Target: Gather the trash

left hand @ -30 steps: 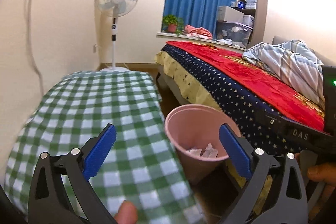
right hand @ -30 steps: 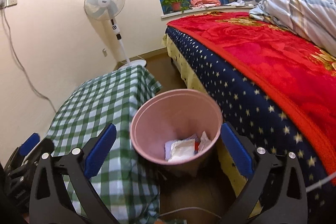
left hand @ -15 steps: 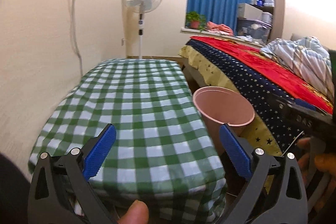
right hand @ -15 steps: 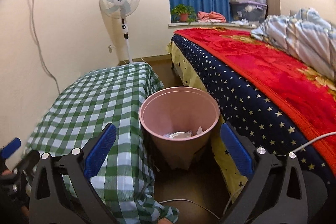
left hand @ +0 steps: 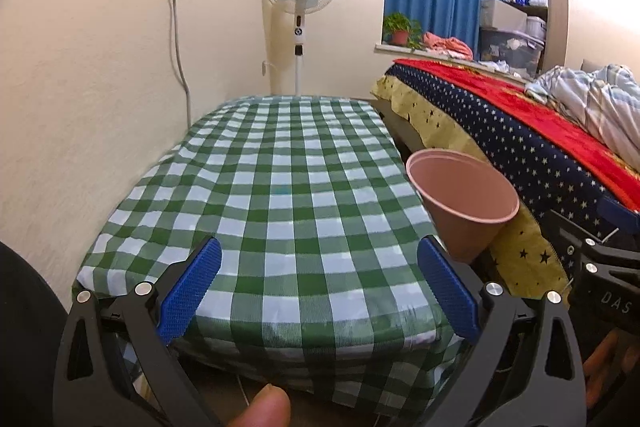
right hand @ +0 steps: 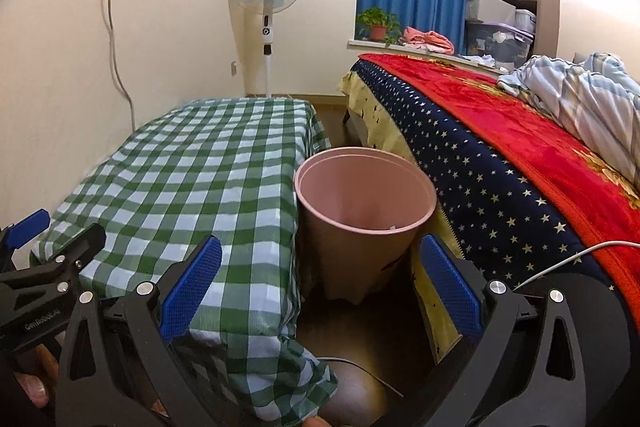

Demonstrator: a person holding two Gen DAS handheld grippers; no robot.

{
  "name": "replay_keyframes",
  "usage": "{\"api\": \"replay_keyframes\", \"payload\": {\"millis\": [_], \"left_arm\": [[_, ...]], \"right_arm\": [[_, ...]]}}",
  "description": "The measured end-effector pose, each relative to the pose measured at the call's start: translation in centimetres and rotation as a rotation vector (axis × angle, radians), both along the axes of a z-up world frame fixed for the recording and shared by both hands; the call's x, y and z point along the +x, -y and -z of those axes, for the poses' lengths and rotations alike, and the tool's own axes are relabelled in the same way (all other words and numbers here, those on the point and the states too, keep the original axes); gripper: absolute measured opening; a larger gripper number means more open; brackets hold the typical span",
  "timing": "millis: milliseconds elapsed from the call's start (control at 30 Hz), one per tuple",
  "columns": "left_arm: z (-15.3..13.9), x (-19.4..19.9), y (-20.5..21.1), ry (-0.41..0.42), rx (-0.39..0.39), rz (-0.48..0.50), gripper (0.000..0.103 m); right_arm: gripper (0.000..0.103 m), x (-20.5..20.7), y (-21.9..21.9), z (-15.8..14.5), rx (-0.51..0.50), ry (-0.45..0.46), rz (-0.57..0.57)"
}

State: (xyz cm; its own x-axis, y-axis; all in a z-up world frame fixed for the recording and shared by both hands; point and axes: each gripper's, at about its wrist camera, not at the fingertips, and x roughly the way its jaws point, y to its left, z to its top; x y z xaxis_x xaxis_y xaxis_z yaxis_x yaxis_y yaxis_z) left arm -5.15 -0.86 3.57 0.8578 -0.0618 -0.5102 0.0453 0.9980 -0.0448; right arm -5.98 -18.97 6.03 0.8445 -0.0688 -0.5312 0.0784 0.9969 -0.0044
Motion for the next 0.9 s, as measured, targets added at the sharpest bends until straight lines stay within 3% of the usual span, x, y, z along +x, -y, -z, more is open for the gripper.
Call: {"api": "replay_keyframes", "payload": {"millis": [900], "left_arm": [[1.3, 1.1, -0.7, -0.061, -0.020, -0.008, 0.095]], "right_arm": [[0.098, 1.7, -1.7, 0.8, -0.009, -0.053, -0.007]]}}
